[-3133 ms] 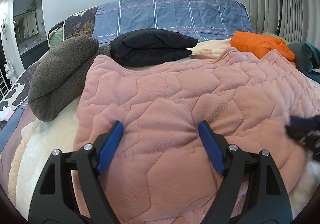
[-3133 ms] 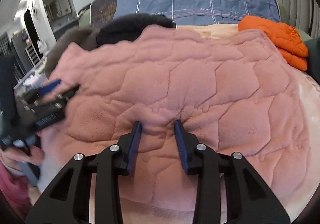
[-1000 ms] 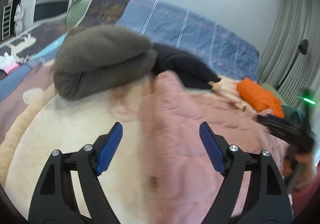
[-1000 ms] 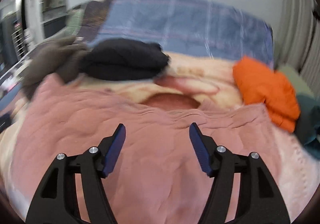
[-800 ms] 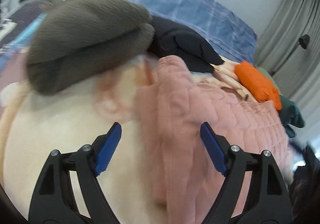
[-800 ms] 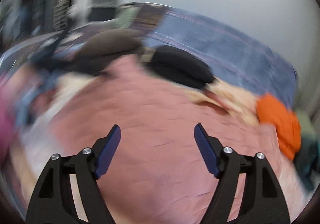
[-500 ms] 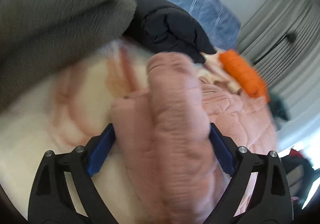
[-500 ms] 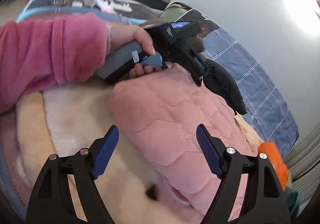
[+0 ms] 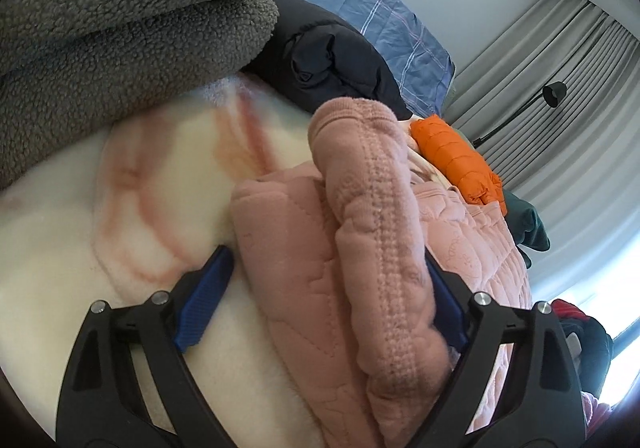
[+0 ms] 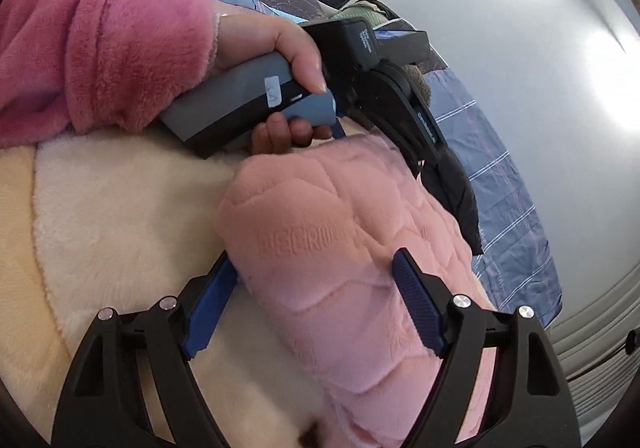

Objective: Fold large clothes

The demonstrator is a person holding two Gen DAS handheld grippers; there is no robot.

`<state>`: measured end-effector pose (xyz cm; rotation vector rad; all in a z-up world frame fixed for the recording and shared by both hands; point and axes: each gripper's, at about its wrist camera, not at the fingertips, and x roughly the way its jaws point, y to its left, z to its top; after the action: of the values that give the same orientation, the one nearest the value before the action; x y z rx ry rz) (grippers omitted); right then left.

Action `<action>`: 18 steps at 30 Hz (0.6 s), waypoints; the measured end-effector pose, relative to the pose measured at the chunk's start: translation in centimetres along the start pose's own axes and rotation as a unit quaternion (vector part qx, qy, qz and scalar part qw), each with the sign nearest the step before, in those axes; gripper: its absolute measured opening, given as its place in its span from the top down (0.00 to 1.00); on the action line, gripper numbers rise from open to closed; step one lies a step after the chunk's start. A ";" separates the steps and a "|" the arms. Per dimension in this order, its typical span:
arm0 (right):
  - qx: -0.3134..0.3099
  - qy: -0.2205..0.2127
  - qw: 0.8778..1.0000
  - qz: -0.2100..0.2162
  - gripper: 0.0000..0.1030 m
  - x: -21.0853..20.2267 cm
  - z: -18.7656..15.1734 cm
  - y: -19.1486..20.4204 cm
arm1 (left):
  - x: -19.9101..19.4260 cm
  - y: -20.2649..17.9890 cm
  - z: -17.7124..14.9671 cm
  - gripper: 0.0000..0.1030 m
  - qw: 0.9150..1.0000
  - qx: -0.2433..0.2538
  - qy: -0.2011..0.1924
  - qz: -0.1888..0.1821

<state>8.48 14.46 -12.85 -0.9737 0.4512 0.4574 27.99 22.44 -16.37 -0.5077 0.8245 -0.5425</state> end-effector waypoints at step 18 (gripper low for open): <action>0.000 -0.038 0.998 -0.042 0.64 1.0 0.5 0.8 | -1.4 1.1 -0.6 0.36 0.999 -0.010 -0.004 -0.046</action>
<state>8.91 15.41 -13.70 -0.9676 0.3409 0.4169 27.04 23.96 -16.62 -0.5677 0.8024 -0.6180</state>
